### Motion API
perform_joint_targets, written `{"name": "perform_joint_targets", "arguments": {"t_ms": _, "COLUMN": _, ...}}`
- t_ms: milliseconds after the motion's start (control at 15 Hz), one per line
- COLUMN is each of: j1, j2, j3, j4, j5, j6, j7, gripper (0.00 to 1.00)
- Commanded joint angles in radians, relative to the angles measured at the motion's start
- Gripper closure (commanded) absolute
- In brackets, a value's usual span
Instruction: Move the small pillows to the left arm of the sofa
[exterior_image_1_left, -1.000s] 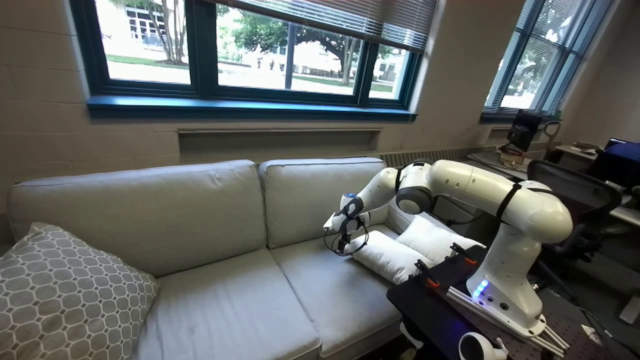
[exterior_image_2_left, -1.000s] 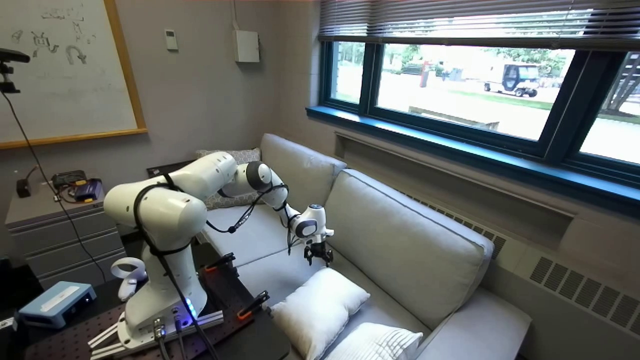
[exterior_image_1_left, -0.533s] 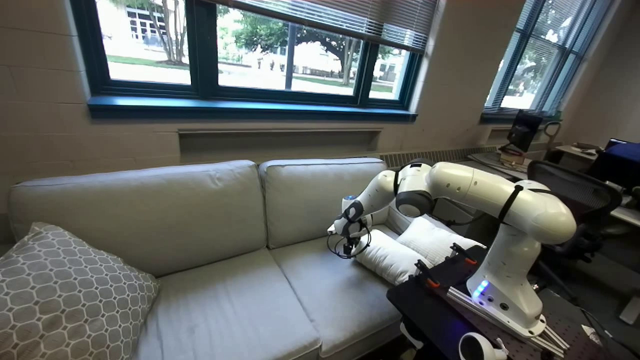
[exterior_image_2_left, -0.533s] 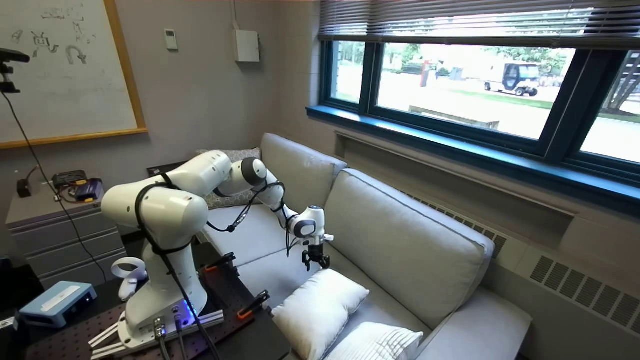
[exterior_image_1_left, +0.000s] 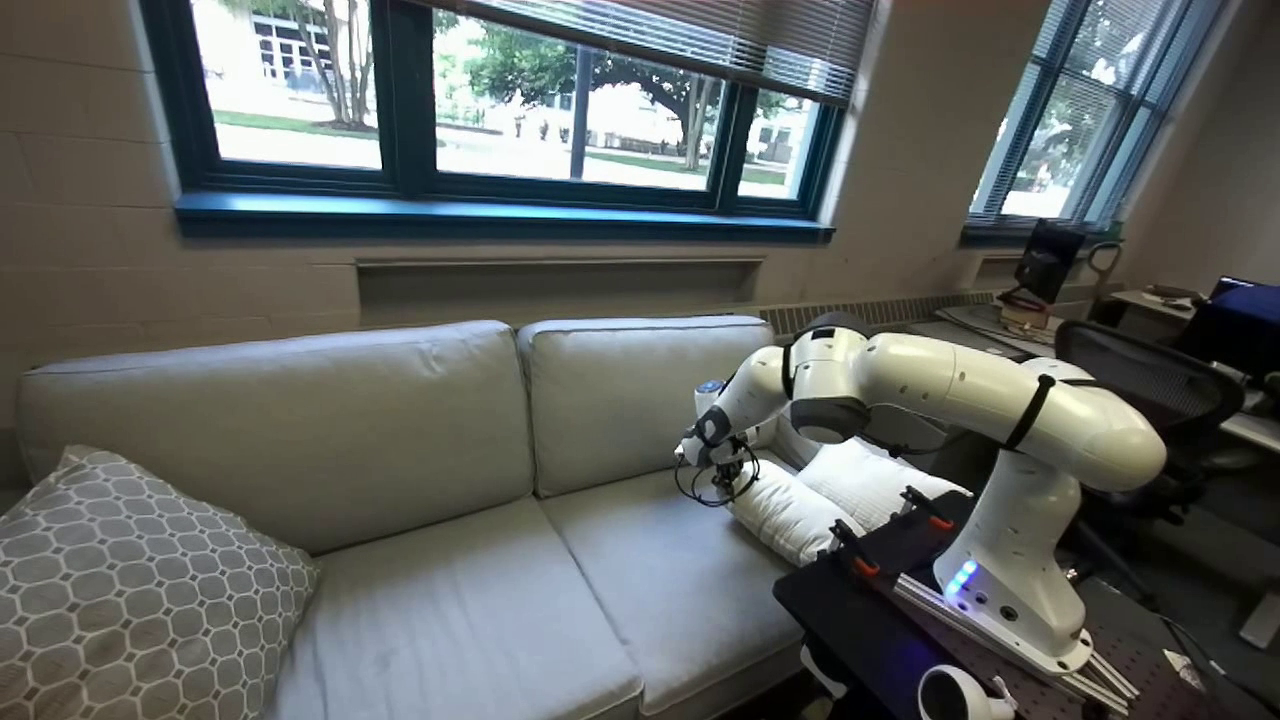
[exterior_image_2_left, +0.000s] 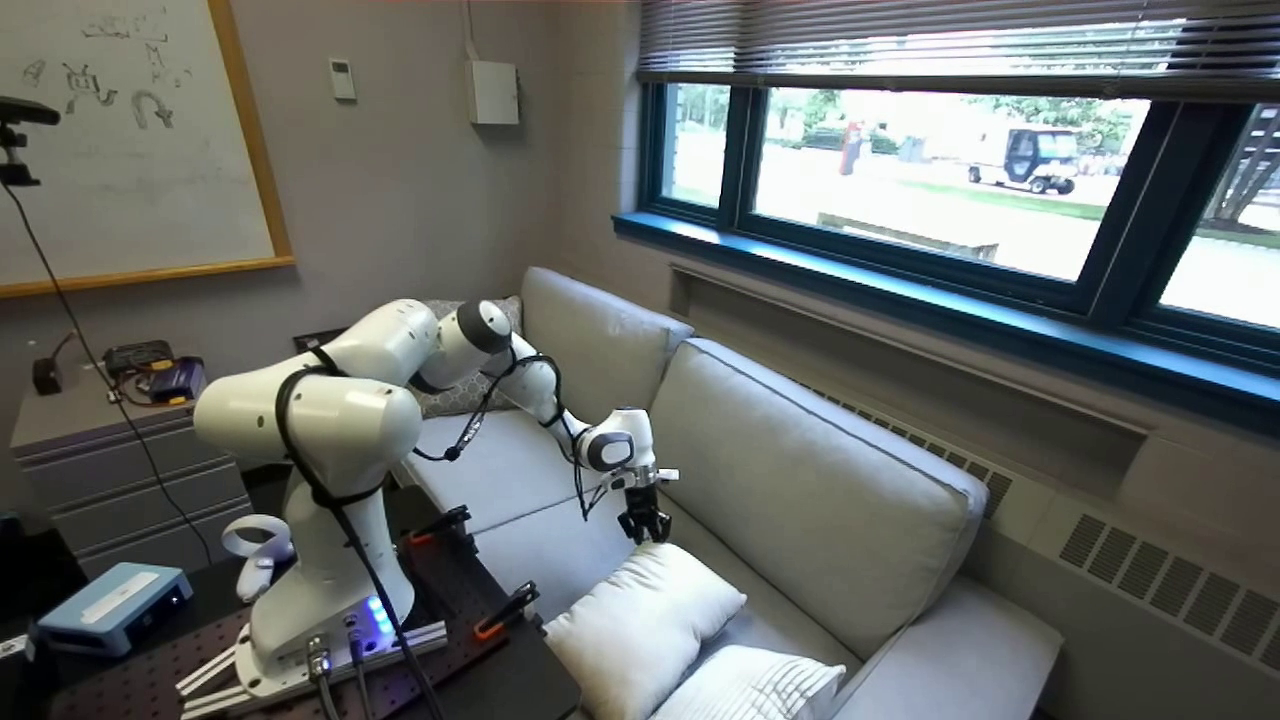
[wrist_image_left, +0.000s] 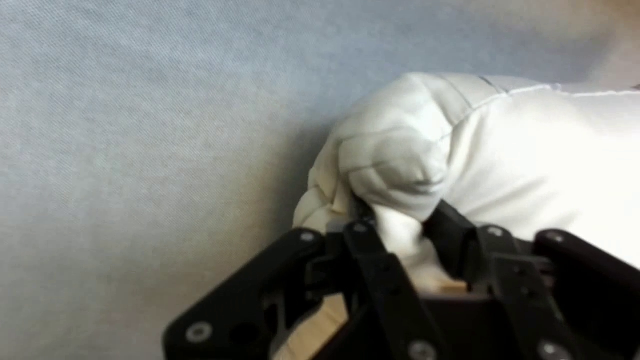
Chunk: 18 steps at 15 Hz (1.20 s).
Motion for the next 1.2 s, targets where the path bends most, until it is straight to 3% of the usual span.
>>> {"name": "perform_joint_targets", "arguments": {"t_ms": 0, "j1": 0.071, "j2": 0.000, "j3": -0.067, "j4": -0.091, "j5": 0.021, "j6": -0.012, "j7": 0.000, "gripper": 0.98}}
{"name": "perform_joint_targets", "arguments": {"t_ms": 333, "j1": 0.124, "j2": -0.001, "j3": -0.154, "j4": -0.199, "j5": 0.081, "j6": 0.068, "j7": 0.000, "gripper": 1.00}}
{"name": "perform_joint_targets", "arguments": {"t_ms": 467, "j1": 0.098, "j2": -0.002, "j3": -0.154, "j4": -0.209, "j5": 0.127, "j6": 0.109, "j7": 0.000, "gripper": 0.98}}
{"name": "perform_joint_targets", "arguments": {"t_ms": 533, "j1": 0.062, "j2": -0.002, "j3": -0.132, "j4": -0.161, "j5": 0.169, "j6": 0.115, "j7": 0.000, "gripper": 0.98}}
{"name": "perform_joint_targets", "arguments": {"t_ms": 667, "j1": 0.030, "j2": -0.047, "j3": -0.087, "j4": -0.137, "j5": 0.229, "j6": 0.172, "j7": -0.032, "gripper": 0.98}}
{"name": "perform_joint_targets", "arguments": {"t_ms": 733, "j1": -0.027, "j2": -0.141, "j3": 0.000, "j4": -0.146, "j5": 0.138, "j6": 0.277, "j7": -0.008, "gripper": 0.98}}
{"name": "perform_joint_targets", "arguments": {"t_ms": 933, "j1": -0.052, "j2": -0.264, "j3": 0.134, "j4": -0.190, "j5": 0.096, "j6": 0.448, "j7": -0.067, "gripper": 0.98}}
{"name": "perform_joint_targets", "arguments": {"t_ms": 1133, "j1": -0.146, "j2": -0.404, "j3": 0.314, "j4": -0.250, "j5": 0.054, "j6": 0.645, "j7": -0.176, "gripper": 0.98}}
